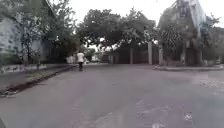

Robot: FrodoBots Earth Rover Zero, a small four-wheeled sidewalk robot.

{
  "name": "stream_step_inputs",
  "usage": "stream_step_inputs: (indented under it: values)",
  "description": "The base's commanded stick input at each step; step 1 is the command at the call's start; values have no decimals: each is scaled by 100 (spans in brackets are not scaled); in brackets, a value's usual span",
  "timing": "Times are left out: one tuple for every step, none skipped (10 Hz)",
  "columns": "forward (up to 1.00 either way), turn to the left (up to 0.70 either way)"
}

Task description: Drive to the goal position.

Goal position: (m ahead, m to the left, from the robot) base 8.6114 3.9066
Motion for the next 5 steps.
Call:
stream_step_inputs:
  values:
    - [100, 2]
    - [100, 2]
    - [100, 2]
    - [100, 2]
    - [100, 2]
